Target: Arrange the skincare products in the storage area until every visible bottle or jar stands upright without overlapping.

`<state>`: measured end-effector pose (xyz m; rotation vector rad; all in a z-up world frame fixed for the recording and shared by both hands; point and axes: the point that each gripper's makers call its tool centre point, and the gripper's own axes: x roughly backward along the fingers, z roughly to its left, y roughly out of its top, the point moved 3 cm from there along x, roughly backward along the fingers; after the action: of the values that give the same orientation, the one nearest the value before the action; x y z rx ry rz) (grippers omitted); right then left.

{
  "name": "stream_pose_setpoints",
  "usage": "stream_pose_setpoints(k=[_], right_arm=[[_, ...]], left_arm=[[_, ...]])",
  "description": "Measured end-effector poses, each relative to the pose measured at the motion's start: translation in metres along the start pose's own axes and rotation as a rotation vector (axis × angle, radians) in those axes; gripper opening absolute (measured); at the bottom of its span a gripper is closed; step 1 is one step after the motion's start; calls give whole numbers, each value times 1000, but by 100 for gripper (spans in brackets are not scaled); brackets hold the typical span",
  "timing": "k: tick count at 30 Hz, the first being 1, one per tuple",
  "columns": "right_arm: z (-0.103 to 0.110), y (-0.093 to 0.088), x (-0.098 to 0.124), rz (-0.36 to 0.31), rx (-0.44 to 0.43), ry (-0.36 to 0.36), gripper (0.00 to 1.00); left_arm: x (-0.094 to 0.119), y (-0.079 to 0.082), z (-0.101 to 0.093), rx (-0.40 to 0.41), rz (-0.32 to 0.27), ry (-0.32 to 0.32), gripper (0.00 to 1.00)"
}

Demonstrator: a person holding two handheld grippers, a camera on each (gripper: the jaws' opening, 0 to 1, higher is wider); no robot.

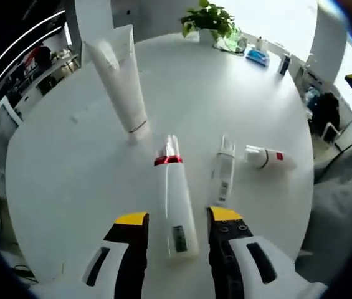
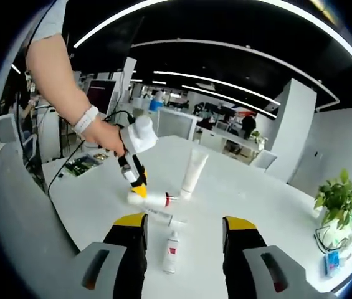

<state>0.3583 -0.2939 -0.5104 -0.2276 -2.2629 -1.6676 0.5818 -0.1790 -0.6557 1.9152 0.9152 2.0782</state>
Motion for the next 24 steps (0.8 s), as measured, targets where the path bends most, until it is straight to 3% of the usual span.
stream_pose_setpoints(k=[8, 17, 24], right_arm=[[3, -2, -2, 16, -7, 19, 43], [4, -3, -3, 18, -2, 20, 40], [6, -7, -4, 39, 13, 34, 40]], left_arm=[[-17, 1, 0, -8, 50, -12, 31], [-30, 4, -8, -10, 72, -53, 34], [-34, -3, -8, -19, 131, -30, 37]])
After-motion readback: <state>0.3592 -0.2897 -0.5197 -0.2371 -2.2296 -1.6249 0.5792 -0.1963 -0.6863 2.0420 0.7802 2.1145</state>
